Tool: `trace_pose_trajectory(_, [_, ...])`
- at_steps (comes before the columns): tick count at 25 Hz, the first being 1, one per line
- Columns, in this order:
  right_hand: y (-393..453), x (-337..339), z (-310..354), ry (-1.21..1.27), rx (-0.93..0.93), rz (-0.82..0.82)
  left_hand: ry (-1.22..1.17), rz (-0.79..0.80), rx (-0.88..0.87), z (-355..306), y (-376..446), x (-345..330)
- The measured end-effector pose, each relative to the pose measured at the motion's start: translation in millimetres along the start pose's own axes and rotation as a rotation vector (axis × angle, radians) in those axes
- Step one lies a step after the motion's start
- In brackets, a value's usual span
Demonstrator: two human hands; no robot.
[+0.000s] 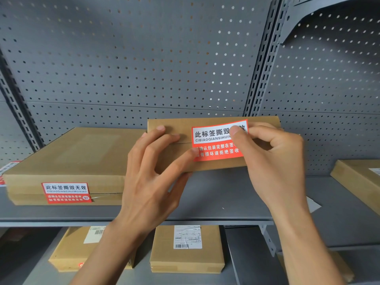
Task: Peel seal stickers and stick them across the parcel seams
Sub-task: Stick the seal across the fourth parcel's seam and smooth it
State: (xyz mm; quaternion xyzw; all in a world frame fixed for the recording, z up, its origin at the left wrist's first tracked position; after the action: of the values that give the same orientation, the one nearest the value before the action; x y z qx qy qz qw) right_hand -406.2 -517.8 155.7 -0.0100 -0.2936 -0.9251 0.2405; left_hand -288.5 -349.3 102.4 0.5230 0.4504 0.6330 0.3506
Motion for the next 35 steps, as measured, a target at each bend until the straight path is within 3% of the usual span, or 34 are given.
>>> trace_pose_trajectory(15, [-5.0,2.8,2.1,-0.182,0.132,-0.097,-0.013,-0.001,-0.008,0.5,-1.3,-0.6])
trace_pose_trajectory(23, [-4.3,4.4,9.5,-0.559,0.351,-0.161,-0.013,-0.013,-0.012,0.7,-2.9,-0.9])
trace_pose_trajectory(27, [-7.8,5.4,8.3,-0.455,0.356,-0.157,-0.025,-0.012,-0.002,0.5,-3.1,-0.9])
trace_pose_trajectory(32, [-5.7,4.7,-1.9,-0.187,0.196,-0.082,-0.038,-0.025,0.014,0.0,-2.5,0.2])
trace_pose_trajectory(35, [-5.8,3.8,0.6,-0.220,0.199,-0.089,-0.027,-0.019,0.011,-0.2,-2.4,-0.1])
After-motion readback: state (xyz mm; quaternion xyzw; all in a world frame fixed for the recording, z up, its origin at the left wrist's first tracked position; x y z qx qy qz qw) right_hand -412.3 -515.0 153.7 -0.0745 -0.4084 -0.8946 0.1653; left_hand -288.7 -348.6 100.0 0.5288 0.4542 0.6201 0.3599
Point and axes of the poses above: each hand's wrist, its own y-axis towards the middle knuckle, its own x-axis out of the back of the hand, z = x × y, the point moved 7 cm from there along y, towards the middle knuckle, and after that the axes turned 3 degrees about -x, right-handed, at the moved point
